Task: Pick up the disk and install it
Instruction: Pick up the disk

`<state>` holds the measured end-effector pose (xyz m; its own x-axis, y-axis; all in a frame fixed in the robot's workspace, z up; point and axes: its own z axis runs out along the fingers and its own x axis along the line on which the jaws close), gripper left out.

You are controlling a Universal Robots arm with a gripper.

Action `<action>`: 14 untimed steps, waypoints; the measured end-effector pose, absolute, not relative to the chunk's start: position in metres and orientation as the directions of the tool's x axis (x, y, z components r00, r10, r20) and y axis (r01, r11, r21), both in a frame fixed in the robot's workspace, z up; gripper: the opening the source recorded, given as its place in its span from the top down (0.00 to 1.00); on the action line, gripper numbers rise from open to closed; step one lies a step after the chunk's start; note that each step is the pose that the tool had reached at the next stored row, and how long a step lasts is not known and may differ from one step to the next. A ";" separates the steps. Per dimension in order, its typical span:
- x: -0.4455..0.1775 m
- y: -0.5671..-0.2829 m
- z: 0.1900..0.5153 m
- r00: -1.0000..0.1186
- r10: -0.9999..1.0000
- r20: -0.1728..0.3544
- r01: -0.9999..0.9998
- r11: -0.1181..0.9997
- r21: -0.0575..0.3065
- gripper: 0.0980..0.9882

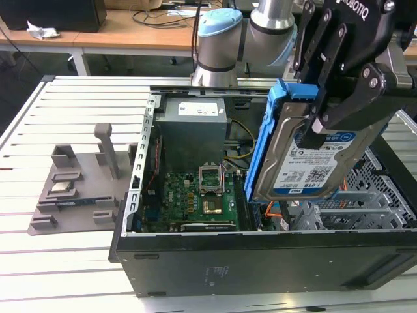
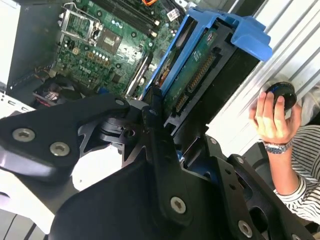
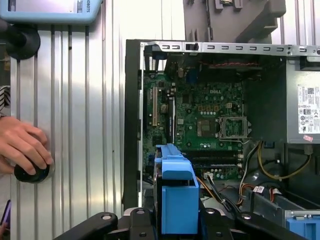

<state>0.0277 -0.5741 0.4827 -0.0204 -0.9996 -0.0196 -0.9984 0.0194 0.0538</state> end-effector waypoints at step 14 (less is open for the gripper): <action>0.081 -0.559 0.465 -0.021 -1.000 -0.014 -0.997 0.020 0.073 0.70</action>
<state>0.0815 -0.5585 0.4650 -0.0209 -0.9997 -0.0140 -0.9972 0.0198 0.0726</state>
